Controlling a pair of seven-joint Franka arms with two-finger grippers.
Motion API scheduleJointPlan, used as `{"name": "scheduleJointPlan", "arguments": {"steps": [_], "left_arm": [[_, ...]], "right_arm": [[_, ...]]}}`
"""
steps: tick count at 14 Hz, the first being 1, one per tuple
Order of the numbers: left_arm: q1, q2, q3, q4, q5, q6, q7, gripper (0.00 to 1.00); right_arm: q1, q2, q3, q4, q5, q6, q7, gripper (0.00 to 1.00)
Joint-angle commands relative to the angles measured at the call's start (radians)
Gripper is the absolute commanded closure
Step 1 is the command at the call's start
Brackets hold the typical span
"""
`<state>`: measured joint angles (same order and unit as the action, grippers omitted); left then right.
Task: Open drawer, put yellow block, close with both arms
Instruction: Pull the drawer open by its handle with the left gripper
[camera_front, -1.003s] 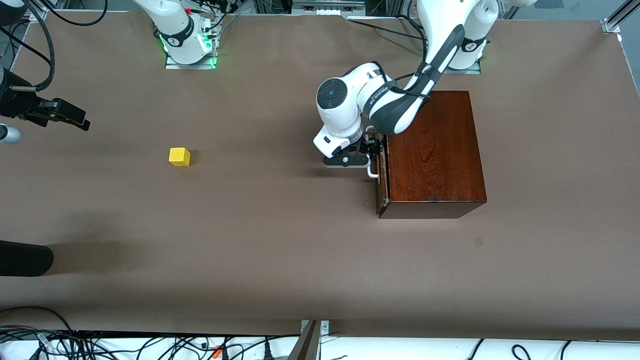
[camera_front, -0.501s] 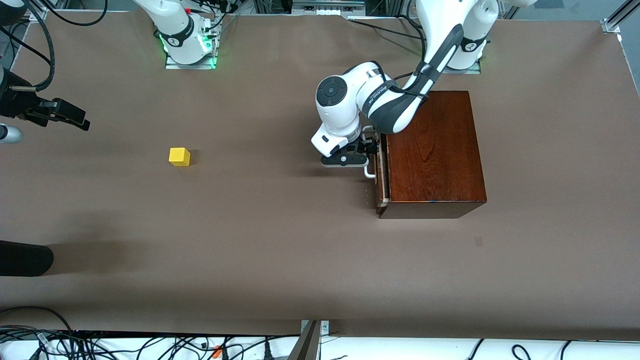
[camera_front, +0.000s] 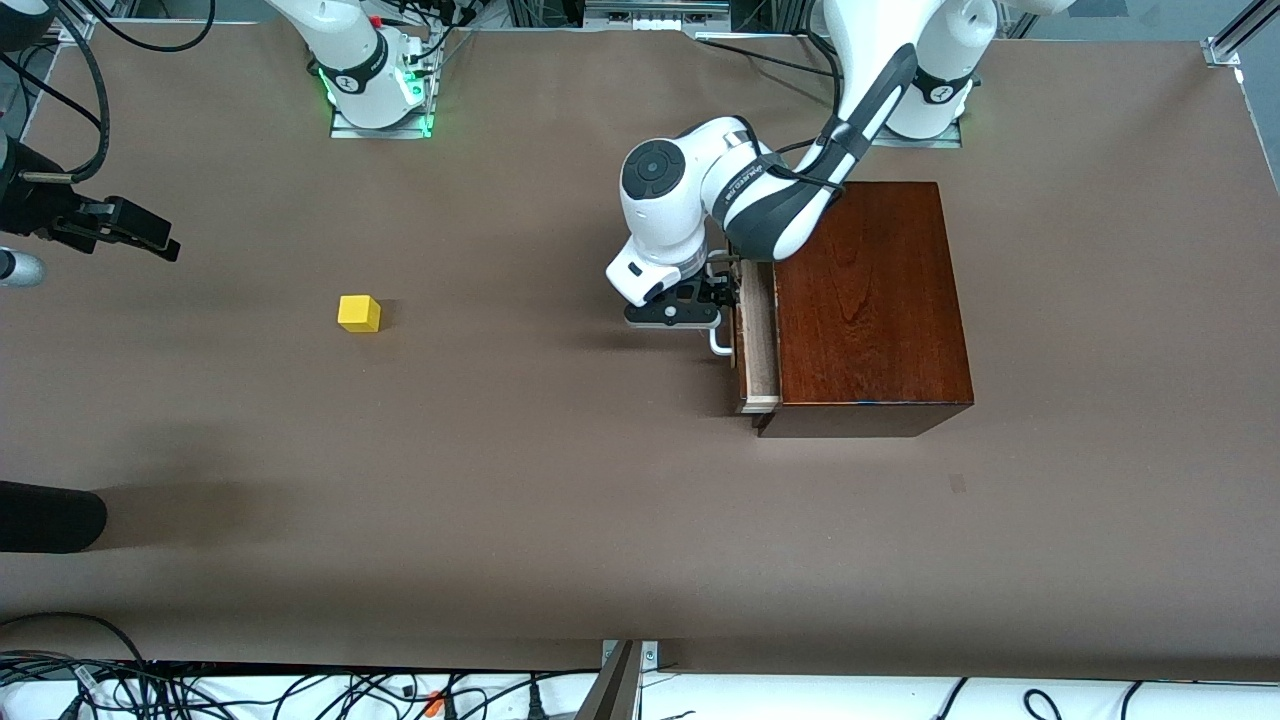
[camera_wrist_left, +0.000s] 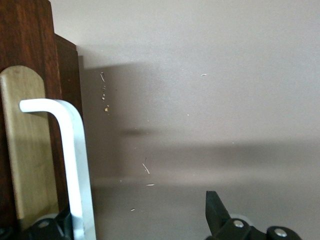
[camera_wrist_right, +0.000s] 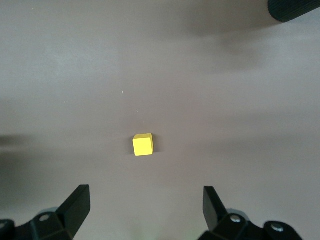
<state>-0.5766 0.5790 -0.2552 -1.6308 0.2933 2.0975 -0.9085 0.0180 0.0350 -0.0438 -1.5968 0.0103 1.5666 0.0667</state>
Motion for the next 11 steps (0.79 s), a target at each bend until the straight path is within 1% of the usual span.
{"name": "scheduleJointPlan", "arguments": {"steps": [1, 5, 11], "left_arm": [[-0.026, 0.05, 0.002, 0.045, -0.056, 0.052, 0.005, 0.0], [-0.035, 0.084, 0.002, 0.1, -0.054, 0.052, -0.036, 0.0], [-0.035, 0.085, 0.002, 0.117, -0.054, 0.05, -0.038, 0.0]], "right_arm": [[-0.01, -0.006, 0.005, 0.009, 0.007, -0.016, -0.011, 0.0], [-0.01, -0.006, 0.005, 0.009, 0.007, -0.014, -0.01, 0.0], [-0.01, -0.006, 0.005, 0.009, 0.007, -0.016, -0.011, 0.0]]}}
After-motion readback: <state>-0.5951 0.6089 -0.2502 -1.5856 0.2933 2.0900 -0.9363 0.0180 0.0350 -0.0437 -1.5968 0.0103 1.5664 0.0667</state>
